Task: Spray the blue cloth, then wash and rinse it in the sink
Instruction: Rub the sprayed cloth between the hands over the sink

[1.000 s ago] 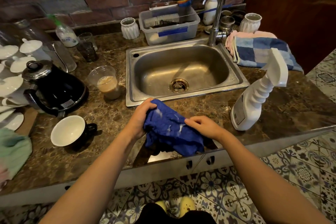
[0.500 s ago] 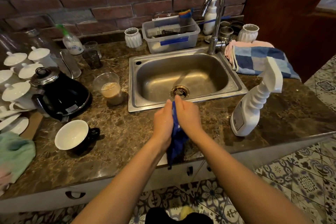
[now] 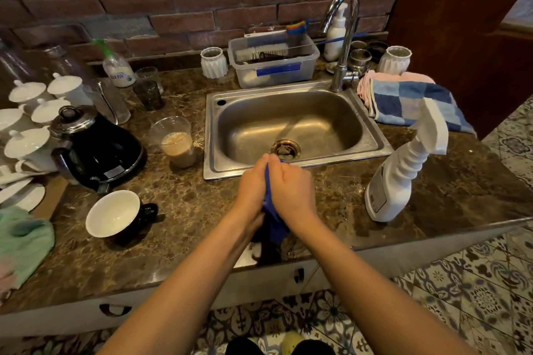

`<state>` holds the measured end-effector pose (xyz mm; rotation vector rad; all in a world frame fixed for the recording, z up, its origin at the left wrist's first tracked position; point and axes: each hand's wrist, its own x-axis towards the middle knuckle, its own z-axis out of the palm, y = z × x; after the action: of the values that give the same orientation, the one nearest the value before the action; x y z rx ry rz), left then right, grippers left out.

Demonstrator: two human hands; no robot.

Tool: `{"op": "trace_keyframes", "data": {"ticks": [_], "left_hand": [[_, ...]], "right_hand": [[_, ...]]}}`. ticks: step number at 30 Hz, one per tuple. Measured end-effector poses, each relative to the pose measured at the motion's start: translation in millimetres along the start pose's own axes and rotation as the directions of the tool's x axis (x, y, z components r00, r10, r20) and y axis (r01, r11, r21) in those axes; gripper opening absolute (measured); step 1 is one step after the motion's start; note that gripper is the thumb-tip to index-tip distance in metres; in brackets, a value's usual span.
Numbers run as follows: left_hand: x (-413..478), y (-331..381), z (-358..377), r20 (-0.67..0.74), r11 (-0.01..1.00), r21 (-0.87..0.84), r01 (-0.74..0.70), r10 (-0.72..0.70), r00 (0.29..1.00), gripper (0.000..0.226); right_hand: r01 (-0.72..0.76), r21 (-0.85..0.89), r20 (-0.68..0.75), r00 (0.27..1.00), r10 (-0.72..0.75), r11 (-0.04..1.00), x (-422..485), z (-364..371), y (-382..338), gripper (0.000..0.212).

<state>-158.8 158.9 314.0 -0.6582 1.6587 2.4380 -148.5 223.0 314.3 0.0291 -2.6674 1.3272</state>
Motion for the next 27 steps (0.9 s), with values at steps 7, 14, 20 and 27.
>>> {"op": "trace_keyframes", "data": {"ticks": [7, 14, 20, 27], "left_hand": [[-9.5, 6.8, -6.3, 0.329, 0.951, -0.183, 0.248, -0.179, 0.927, 0.043], [2.9, 23.1, -45.6, 0.209, 0.992, 0.093, -0.088, 0.067, 0.976, 0.013], [12.1, 17.0, -42.6, 0.014, 0.801, 0.549, -0.239, 0.277, 0.961, 0.031], [-14.6, -3.1, 0.4, 0.022, 0.955, 0.253, -0.154, 0.154, 0.988, 0.039]], "right_hand": [[-0.347, 0.353, 0.26, 0.928, 0.265, 0.869, 36.4, -24.9, 23.2, 0.062], [-0.293, 0.338, 0.415, 0.899, 0.138, 0.894, 31.8, -53.9, 66.0, 0.032], [-0.086, 0.223, 0.339, 0.941, 0.006, 0.971, 12.1, -48.9, 36.6, 0.016], [0.008, 0.124, -0.077, 0.997, 0.002, 0.992, 20.3, -11.2, -4.0, 0.044]]}}
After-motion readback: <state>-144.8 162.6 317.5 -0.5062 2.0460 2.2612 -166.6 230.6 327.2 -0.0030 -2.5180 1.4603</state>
